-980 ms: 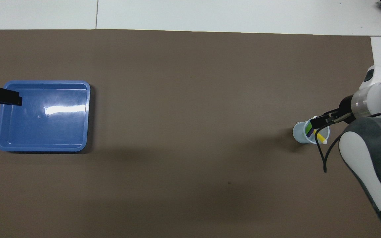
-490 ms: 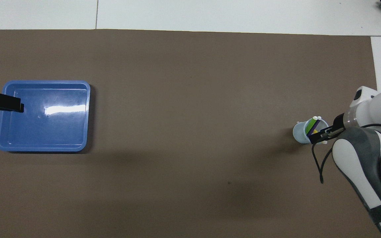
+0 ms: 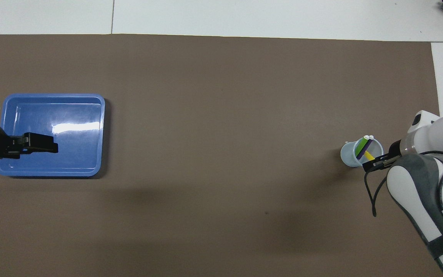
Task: Right arm passes pens to left for tray arrangement
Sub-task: 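Lift the yellow pen from the cup while the left gripper moves forward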
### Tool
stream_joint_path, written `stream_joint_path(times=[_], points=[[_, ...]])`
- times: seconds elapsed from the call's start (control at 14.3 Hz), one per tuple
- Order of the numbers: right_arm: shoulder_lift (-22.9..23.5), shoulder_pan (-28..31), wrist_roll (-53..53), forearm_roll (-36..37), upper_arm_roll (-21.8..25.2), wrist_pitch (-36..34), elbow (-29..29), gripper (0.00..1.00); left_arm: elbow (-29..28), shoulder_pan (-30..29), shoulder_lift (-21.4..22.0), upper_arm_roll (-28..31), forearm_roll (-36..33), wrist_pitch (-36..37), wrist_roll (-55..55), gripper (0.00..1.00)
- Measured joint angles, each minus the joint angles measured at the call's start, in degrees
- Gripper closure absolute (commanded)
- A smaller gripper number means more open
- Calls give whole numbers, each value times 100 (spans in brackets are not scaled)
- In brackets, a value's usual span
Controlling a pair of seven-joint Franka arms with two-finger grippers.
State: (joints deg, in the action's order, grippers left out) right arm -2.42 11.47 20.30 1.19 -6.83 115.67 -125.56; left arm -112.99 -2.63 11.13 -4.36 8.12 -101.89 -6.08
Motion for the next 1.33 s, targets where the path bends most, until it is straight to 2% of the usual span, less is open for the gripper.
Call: stream_joint_path(times=[0.21, 0.35, 0.42, 0.56, 0.7, 0.84, 1.12, 1.33], points=[[-1, 0, -6, 0, 0, 40, -26, 40, -619, 522, 252, -35, 230, -549, -971, 0], [0, 1, -6, 0, 0, 145, -107, 47, -981, 824, 383, -60, 710, -941, -1615, 0], [0, 2, -6, 0, 0, 177, -142, 53, -1130, 921, 435, -65, 935, -1137, -1883, 0], [-1, 14, -6, 0, 0, 203, -173, 73, -1364, 1057, 503, -64, 1328, -1466, -2354, 0], [-9, 23, -6, 3, 0, 212, -173, 84, -1595, 1182, 541, -66, 1715, -1858, -2589, 0], [-12, 26, -6, 6, 1, 214, -174, 100, -1875, 1301, 567, -67, 2195, -2325, -2789, 0], [-14, 29, 3, 13, 1, 211, -164, 100, -2199, 1319, 572, -40, 3380, -3070, -3249, 0], [-23, 26, 12, 90, -1, 17, -14, 100, -2377, 1372, 572, -41, 4021, -3737, -3603, 0]])
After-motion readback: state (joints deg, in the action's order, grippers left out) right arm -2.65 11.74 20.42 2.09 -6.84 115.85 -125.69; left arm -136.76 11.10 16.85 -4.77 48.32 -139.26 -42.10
